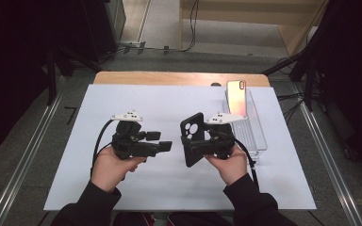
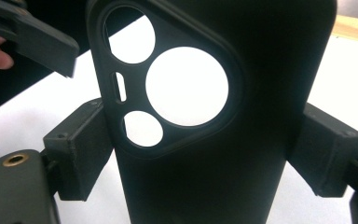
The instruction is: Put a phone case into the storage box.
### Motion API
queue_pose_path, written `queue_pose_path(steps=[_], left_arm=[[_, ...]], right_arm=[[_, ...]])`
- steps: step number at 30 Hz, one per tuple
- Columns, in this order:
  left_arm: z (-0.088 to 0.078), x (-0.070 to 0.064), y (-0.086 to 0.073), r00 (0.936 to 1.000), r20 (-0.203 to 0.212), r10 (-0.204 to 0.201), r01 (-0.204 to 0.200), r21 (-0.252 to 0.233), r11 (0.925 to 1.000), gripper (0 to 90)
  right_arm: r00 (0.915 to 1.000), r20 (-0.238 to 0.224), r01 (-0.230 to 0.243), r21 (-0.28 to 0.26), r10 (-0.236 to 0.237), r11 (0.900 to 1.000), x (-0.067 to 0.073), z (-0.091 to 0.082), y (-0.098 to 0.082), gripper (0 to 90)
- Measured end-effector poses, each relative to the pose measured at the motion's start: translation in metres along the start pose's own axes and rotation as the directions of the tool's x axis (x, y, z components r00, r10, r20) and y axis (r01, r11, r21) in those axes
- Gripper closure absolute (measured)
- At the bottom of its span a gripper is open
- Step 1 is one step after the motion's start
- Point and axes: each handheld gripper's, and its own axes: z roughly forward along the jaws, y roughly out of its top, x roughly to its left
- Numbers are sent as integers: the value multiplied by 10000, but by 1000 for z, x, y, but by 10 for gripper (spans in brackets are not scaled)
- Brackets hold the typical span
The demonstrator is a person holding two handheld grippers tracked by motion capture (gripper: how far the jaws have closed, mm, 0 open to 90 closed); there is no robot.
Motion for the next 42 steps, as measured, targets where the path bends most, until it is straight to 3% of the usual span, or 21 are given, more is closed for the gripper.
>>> queue_pose_path(steps=[3, 7, 16, 20, 24, 28, 32, 42], left_arm=[[2, 9, -5, 9996, 240, 141, -149, 326, 9994, 314], [7, 19, -13, 9986, 145, 513, -517, 311, 9982, 314], [9, 36, -27, 9978, 431, 510, -522, 282, 9982, 313], [9, 41, -32, 9974, 366, 626, -637, 288, 9976, 296], [8, 45, -39, 9956, 168, 920, -925, 332, 9952, 296], [8, 48, -47, 9953, 209, 948, -953, 275, 9951, 295], [10, 50, -54, 9955, -149, 937, -928, 498, 9944, 295], [4, 53, -68, 9963, -345, 782, -761, 588, 9954, 295]], right_arm=[[9996, -259, 82, -5, -82, 10000, -5, -6, 3, 129], [9985, -518, 200, -25, -201, 9998, -12, -15, 7, 129], [9945, -947, 453, 79, -443, 9989, -27, -38, 15, 129], [9927, -1122, 458, 125, -441, 9989, -35, -48, 18, 128], [9927, -1105, 493, 134, -475, 9987, -41, -57, 20, 129], [9938, -1035, 429, 101, -417, 9990, -48, -66, 23, 128], [9952, -940, 288, 63, -280, 9996, -56, -76, 26, 128], [9998, -73, -178, -421, 175, 9990, -84, -106, 33, 128]])
